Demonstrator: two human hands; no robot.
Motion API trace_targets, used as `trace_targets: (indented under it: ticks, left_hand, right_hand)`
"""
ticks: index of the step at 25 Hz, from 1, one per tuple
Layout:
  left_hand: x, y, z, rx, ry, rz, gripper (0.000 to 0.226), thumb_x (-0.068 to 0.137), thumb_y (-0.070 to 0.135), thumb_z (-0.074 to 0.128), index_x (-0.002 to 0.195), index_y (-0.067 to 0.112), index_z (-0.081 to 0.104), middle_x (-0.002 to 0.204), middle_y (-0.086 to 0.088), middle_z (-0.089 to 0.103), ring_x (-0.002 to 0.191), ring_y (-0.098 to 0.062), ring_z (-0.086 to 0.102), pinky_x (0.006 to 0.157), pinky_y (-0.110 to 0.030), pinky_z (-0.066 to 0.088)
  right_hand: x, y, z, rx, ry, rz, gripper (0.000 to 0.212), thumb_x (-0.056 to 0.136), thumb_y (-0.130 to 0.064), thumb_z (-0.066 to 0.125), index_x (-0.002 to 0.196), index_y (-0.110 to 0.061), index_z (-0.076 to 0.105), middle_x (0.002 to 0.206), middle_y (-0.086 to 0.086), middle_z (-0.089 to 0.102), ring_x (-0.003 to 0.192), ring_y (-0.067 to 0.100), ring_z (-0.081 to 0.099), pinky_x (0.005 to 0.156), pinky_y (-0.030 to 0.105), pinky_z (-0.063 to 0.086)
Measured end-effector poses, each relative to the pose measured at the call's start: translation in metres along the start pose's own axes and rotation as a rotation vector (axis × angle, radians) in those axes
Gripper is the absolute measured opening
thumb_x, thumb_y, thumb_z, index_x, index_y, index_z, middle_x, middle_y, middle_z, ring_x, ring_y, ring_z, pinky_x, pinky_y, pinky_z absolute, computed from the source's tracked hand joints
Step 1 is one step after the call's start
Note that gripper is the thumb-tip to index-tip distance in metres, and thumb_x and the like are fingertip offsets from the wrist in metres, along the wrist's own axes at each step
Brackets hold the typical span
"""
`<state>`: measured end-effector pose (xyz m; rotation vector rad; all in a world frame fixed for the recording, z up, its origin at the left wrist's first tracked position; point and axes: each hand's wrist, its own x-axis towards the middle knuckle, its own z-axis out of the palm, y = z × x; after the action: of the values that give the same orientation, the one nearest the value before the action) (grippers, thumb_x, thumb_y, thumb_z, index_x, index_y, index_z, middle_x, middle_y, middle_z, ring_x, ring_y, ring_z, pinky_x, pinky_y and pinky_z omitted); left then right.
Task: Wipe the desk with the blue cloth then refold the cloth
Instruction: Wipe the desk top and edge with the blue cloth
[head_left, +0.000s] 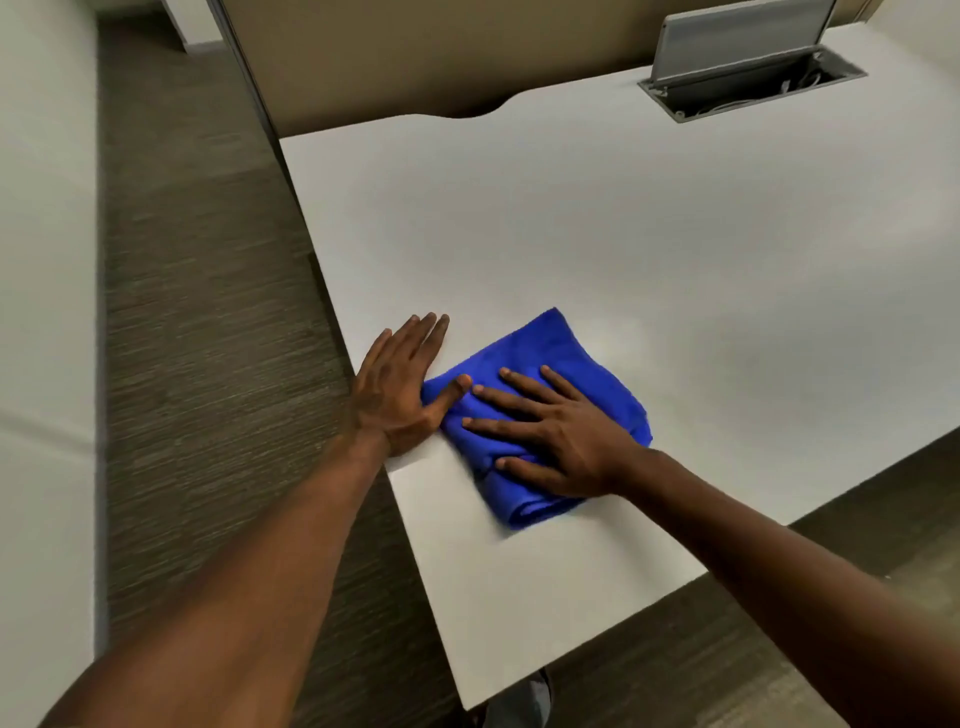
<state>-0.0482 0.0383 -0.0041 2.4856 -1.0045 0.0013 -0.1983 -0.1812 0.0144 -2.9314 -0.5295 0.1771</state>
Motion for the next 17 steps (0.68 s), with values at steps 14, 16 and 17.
trace_targets:
  ticks: [14,16,17]
  left_hand:
    - [0.001,0.002,-0.003,0.067,-0.094,-0.080,0.078,0.095,0.070,0.018,0.164,0.034,0.011,0.174,-0.001,0.001,0.160,-0.018,-0.002,0.129,-0.051,-0.002]
    - [0.000,0.006,-0.007,0.076,-0.107,-0.095,0.077,0.096,0.068,0.020,0.164,0.033,0.012,0.174,-0.001,0.003,0.160,-0.017,-0.001,0.129,-0.049,-0.002]
    - [0.000,0.007,-0.007,0.081,-0.110,-0.100,0.077,0.096,0.069,0.020,0.164,0.033,0.012,0.174,0.000,0.003,0.160,-0.017,-0.001,0.129,-0.049,-0.002]
  right_hand:
    - [0.004,-0.063,0.022,0.042,0.053,0.223,0.062,0.104,-0.066,0.024,0.162,-0.050,0.010,0.174,-0.014,0.008,0.162,0.025,-0.001,0.127,0.059,-0.008]
    - [-0.021,-0.047,0.016,0.043,-0.004,-0.009,0.061,0.105,-0.067,0.025,0.161,-0.053,0.009,0.174,-0.019,0.001,0.162,0.019,-0.007,0.127,0.053,-0.011]
    - [-0.034,-0.026,0.012,0.034,0.006,0.013,0.060,0.104,-0.069,0.026,0.160,-0.056,0.009,0.173,-0.021,0.000,0.162,0.017,-0.007,0.128,0.053,-0.008]
